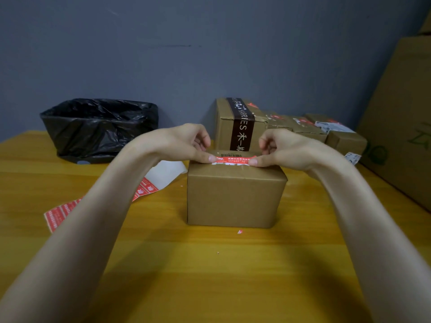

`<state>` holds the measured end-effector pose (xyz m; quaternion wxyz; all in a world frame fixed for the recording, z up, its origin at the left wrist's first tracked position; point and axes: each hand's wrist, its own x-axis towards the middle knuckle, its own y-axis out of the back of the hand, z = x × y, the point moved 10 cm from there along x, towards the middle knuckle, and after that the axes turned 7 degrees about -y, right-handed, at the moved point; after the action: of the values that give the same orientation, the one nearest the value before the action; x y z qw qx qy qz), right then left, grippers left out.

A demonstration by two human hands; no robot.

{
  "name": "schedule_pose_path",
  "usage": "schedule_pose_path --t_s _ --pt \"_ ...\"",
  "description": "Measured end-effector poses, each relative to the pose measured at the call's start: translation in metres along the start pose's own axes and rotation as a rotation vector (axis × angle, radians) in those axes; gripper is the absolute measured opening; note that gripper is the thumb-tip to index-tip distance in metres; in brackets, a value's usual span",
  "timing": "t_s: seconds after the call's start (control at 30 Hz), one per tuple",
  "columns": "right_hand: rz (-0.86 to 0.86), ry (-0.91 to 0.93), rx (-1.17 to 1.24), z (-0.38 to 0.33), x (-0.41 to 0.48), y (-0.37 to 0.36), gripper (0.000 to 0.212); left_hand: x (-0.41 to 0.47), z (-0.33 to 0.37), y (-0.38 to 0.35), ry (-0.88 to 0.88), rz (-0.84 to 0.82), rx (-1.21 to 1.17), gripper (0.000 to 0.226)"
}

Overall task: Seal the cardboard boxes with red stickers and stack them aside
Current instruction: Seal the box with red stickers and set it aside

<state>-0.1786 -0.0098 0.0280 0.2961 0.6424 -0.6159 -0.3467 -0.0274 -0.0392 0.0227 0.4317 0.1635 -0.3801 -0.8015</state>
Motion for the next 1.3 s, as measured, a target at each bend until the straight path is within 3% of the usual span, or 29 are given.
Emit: schedule_pose_path --t_s 0.1,0.2,0.33,0.5,0.77,1.1,1.3 --pt "-0.029 0.008 0.142 0.003 -0.001 0.002 0.025 -0.002 -0.004 0.005 0.004 0.02 -0.094 0.023" --pt "0.075 -0.042 0.176 0.006 0.002 0.007 0.029 0.0 -0.003 0.01 0.025 0.124 -0.053 0.018" --pt "0.225 -0.073 0.039 0.002 0.006 0.004 0.033 0.006 0.003 0.011 0.049 0.286 0.098 0.026" --pt "0.278 -0.081 -0.082 -0.003 0.004 0.002 0.038 0.007 0.002 0.005 0.075 0.305 0.214 0.039" --pt "0.146 -0.05 0.03 0.006 0.01 0.003 0.022 0.007 0.0 0.007 0.048 0.226 0.098 0.021" --pt "0.079 -0.021 0.142 0.009 0.011 0.004 0.028 0.003 -0.002 0.009 0.033 0.19 -0.026 0.018" --pt "0.041 -0.012 0.328 0.013 0.009 0.005 0.032 0.001 -0.004 0.014 0.034 0.231 -0.06 0.015"
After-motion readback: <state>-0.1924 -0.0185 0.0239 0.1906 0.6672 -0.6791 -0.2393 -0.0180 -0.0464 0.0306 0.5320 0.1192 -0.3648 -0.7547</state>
